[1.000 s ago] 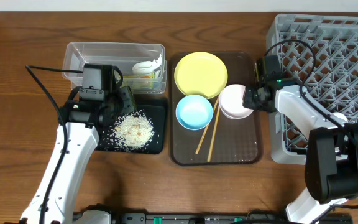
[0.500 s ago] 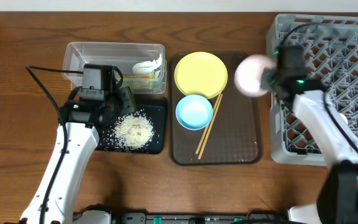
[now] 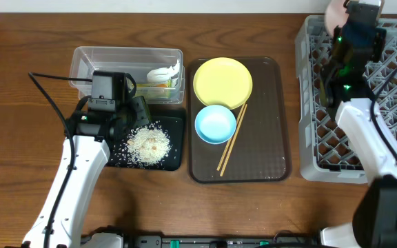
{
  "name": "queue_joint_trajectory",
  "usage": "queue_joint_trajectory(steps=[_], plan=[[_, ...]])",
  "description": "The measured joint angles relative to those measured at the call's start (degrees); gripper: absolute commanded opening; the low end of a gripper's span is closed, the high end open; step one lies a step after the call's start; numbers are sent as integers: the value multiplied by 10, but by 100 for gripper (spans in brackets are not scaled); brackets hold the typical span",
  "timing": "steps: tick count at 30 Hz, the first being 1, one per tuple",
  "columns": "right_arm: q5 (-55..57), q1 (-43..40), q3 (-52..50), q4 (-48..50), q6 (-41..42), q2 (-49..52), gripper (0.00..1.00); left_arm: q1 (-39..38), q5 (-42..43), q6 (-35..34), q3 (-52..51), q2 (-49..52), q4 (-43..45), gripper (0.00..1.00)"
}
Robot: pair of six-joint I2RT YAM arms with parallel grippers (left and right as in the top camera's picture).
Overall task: Sort waste into correct bins and load items into the dishwasher rack
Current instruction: 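Set the pink bowl into the back of the dish rack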
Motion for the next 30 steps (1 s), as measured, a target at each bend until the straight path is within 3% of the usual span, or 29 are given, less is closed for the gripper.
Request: queue_joint_trajectory(steps=[5,8,21,30], plan=[[37,-21,0,134,-103,71,1,0,-1,0,0,0,-3,52],[42,-26,0,165,-133,105,1,0,-1,0,0,0,-3,51],[22,-26,0,184,-167,212,1,0,-1,0,0,0,-9,51],[25,-5,3,132,-127,213,1,0,-1,0,0,0,-9,52]])
